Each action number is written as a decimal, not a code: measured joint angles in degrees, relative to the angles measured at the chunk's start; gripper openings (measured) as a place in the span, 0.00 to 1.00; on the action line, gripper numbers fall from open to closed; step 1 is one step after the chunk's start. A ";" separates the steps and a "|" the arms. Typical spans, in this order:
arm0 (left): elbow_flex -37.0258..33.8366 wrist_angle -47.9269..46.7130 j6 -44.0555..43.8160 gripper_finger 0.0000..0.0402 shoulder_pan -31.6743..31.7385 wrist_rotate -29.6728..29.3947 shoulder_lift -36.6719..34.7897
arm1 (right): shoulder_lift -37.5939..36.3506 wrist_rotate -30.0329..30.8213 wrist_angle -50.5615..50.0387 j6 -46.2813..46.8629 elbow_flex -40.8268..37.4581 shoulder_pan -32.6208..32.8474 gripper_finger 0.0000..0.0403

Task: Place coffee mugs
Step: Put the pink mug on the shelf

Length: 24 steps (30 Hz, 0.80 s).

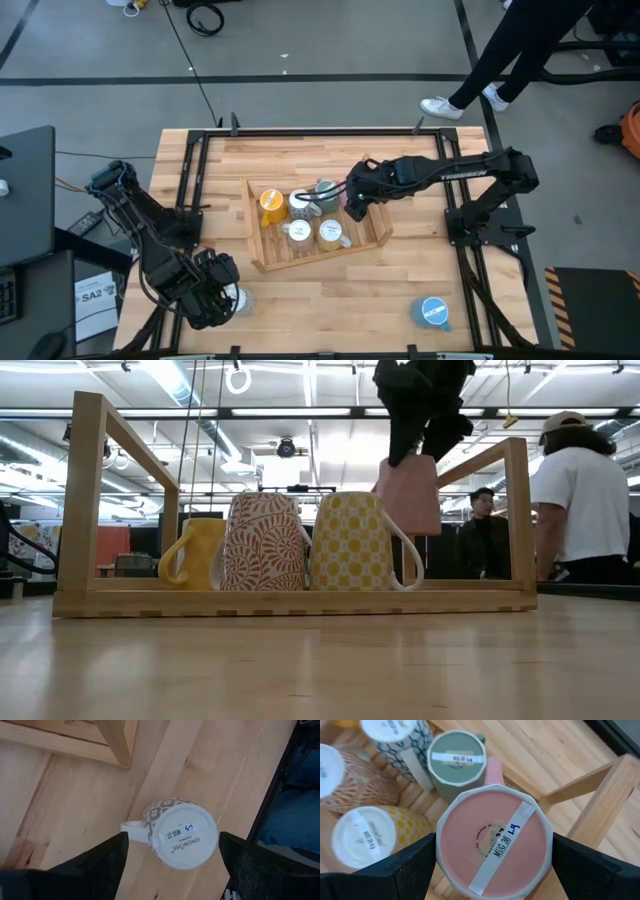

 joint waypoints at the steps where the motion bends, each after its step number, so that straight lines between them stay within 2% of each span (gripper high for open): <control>1: 0.00 -0.02 0.00 0.79 0.00 0.00 0.00 | 0.16 -0.05 -0.35 0.40 0.00 -0.18 0.89; 12: 0.00 0.00 0.00 0.79 0.02 0.00 0.00 | 0.90 0.99 -0.23 2.17 0.00 -2.97 0.89; 24: 0.00 0.00 0.00 0.79 0.02 0.00 0.00 | 0.68 1.52 6.00 0.87 -3.91 -5.00 0.89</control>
